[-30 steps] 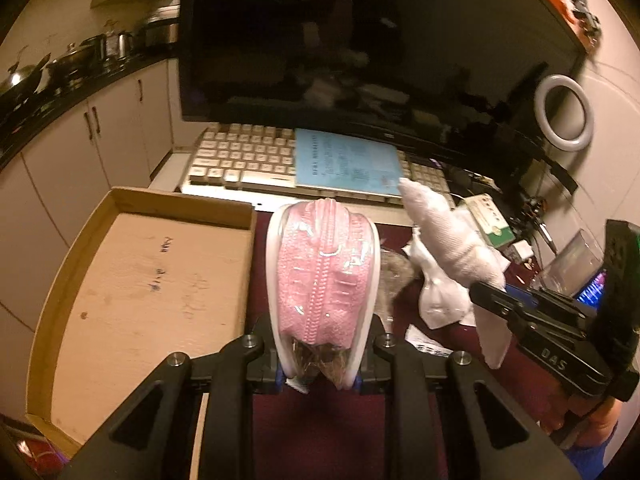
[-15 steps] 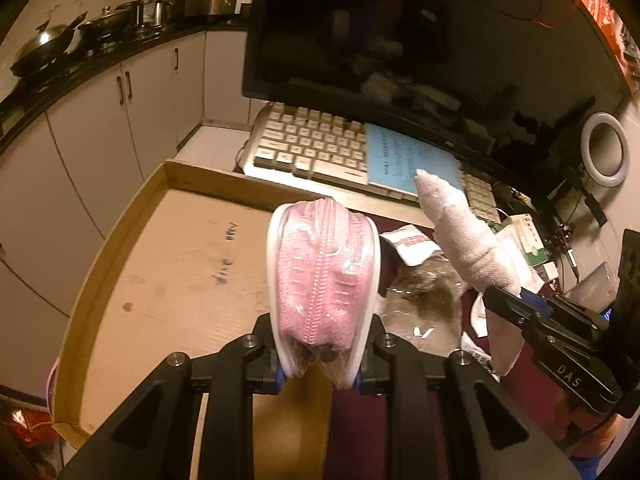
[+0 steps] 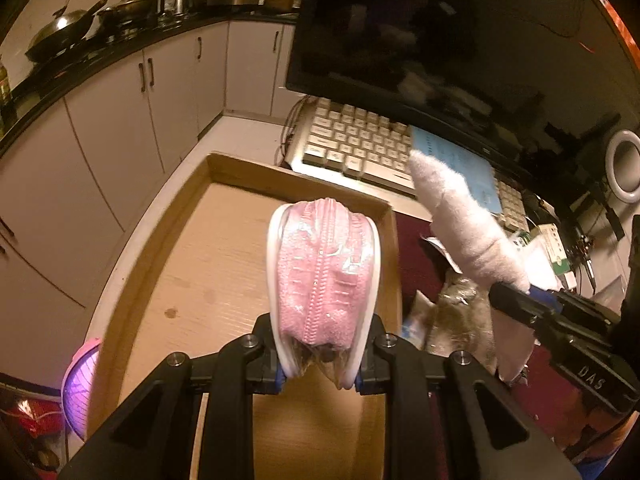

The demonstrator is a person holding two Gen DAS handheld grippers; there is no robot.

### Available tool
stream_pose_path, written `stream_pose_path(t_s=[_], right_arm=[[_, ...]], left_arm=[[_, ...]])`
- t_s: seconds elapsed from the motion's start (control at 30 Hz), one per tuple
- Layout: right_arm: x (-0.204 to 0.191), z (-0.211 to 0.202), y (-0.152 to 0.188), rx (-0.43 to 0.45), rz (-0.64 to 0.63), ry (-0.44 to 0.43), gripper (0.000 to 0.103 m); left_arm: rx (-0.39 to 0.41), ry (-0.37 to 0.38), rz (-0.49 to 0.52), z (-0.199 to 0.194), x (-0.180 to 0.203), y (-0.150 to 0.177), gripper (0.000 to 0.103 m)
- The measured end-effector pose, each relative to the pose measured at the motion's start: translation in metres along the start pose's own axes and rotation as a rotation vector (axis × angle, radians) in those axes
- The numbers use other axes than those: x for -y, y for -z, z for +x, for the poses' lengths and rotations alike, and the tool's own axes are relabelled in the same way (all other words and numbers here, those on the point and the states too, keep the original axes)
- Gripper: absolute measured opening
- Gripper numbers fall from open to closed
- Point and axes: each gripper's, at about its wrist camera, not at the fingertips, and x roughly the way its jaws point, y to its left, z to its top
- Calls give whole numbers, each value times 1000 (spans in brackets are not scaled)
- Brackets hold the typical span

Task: Organize soft objects
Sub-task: 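Carry the pink pouch and white towel over the cardboard box with both tools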

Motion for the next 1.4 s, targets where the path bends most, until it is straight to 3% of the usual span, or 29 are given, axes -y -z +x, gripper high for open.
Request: stream_pose_path(t_s=[0.2, 0.5, 0.7, 0.8, 1.03, 1.3, 1.4], right_arm=[[-16, 18, -19, -26, -10, -40, 22], [-27, 85, -44, -154, 97, -128, 22], [-27, 131, -45, -230, 166, -144, 22], [-25, 143, -42, -248, 168, -97, 22], [-17, 145, -45, -207, 152, -3, 22], [-12, 132, -46, -179, 140, 4, 26], [-11, 125, -46, -162, 143, -3, 28]], left_arm=[[-11, -1, -15, 6, -11, -7, 22], [-2, -26, -69, 25, -24, -24, 22], [-36, -69, -88, 44, -34, -20, 23], [-59, -74, -77, 49, -36, -14, 23], [-86, -82, -49, 57, -34, -4, 24], [-114, -45, -50, 65, -32, -1, 24], [-106, -46, -32, 62, -26, -2, 29]])
